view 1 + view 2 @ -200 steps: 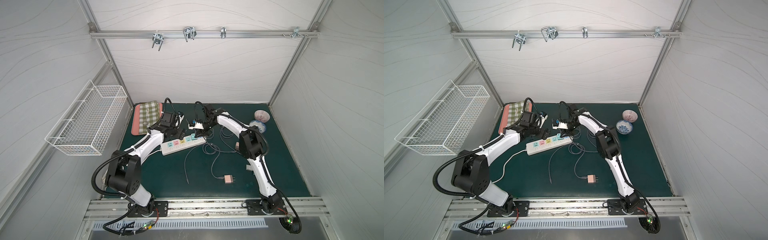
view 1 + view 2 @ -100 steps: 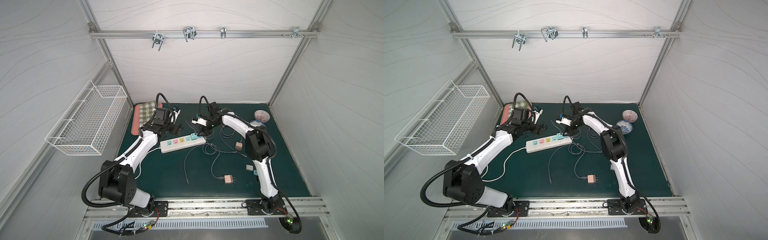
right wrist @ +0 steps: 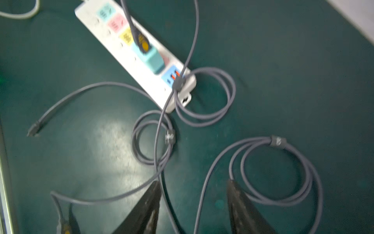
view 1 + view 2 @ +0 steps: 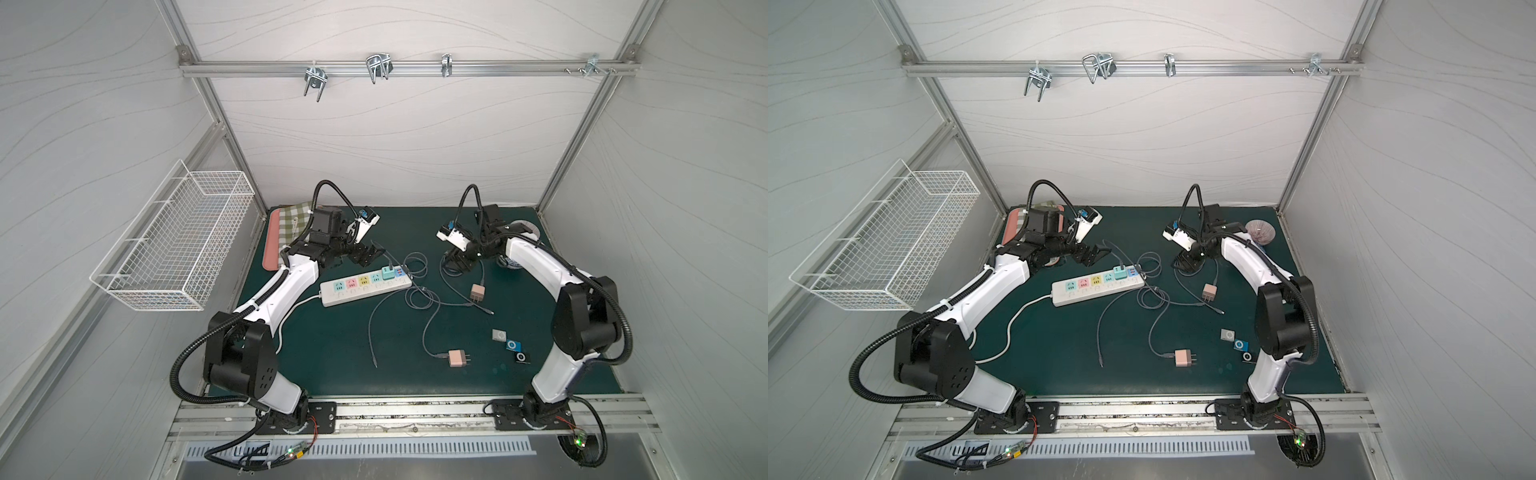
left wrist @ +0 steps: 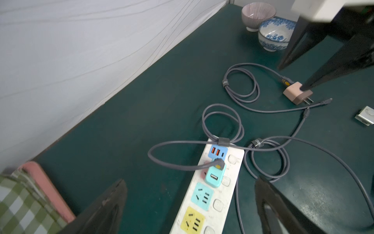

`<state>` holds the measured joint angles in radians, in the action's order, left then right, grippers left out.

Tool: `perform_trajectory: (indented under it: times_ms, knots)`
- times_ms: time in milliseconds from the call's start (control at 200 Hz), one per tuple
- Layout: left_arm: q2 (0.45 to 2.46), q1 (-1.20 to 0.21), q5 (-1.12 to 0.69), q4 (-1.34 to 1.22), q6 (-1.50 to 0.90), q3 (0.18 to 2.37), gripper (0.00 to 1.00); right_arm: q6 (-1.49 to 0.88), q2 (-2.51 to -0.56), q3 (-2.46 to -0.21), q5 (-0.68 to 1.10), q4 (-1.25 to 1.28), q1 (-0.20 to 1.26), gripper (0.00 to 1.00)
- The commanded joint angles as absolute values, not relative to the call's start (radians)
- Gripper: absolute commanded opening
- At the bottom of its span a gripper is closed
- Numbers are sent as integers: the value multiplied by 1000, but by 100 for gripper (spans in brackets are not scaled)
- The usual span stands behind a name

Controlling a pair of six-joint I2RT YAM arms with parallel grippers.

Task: Charge mp3
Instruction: Pick up the charging cable from the center of the board.

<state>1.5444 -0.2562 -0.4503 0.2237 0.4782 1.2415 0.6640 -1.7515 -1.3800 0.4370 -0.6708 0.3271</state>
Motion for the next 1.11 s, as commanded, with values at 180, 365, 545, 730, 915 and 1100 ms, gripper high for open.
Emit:
perform_trajectory:
  times_ms: [180, 365, 545, 730, 915, 1100]
  knots:
    - [1652, -304, -543, 114, 521, 1381, 99, 660, -1711, -1326, 475, -663, 325, 50]
    - [1659, -336, -542, 121, 572, 1354, 99, 643, -1807, -1382, 464, -689, 433, 50]
    - [1620, -336, -492, 107, 582, 1301, 98, 480, -1939, -1477, 487, -610, 472, 48]
    - [1558, -318, -437, 114, 604, 1236, 97, 503, -2013, -1498, 472, -580, 507, 50]
    - [1500, -278, -428, 82, 565, 1173, 95, 484, -2104, -1577, 479, -628, 537, 49]
    - [1463, -261, -410, 80, 560, 1143, 94, 493, -2144, -1610, 451, -649, 570, 49]
